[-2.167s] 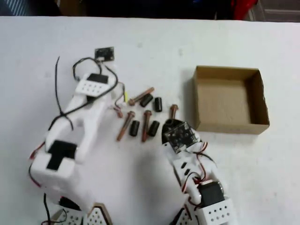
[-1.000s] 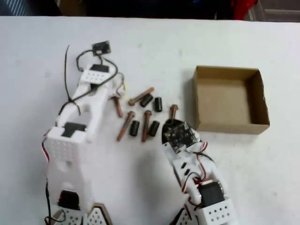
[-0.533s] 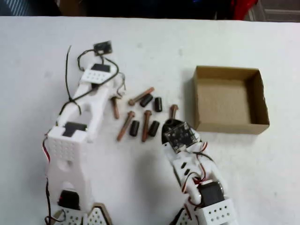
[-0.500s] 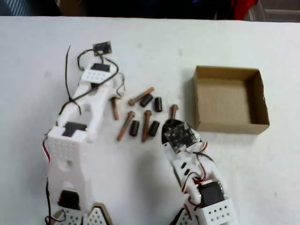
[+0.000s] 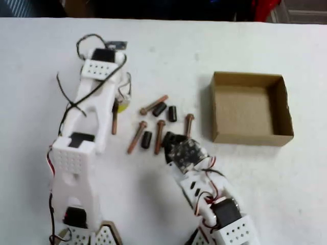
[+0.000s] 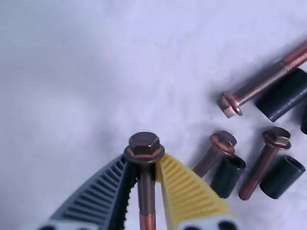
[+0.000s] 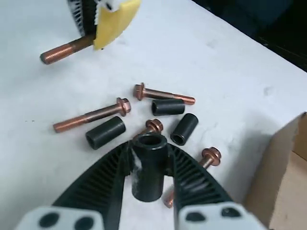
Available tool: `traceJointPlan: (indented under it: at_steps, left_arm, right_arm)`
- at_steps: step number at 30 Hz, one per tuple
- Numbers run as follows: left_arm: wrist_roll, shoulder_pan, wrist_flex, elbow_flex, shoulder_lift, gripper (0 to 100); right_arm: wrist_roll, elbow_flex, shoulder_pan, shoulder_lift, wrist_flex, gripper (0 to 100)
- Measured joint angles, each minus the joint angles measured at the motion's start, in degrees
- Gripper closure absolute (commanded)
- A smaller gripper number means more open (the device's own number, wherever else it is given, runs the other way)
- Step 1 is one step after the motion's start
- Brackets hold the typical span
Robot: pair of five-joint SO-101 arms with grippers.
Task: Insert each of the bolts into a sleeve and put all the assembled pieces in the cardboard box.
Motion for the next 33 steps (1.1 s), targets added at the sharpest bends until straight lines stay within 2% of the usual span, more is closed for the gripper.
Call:
traceJointPlan:
  at_steps: [6,10,15,29,33]
  left_arm:
    - [-0.1,0.4,1.3,-1.6,-0.9,98]
    - [-0.1,1.9,1.2,1.9,-7.3,98]
    - [-0.1,2.7,1.3,9.5,-16.8,98]
    - [-0.3,4.0,-12.6,36.1,-41.3,98]
    - [-3.6,6.4,-18.1,45.9,-49.1,98]
  right_arm:
    - [0.0,0.0,-2.7,0.0,-1.6,98.1]
    - [-0.4,0.0,-3.0,0.0,-5.5,98.1]
    - [-7.4,0.0,-3.2,0.0,-9.8,98.1]
    - [-10.4,0.0,-3.2,0.0,-18.9,98.1]
    - [-15.9,0.0,-3.3,0.0,-20.4,98.1]
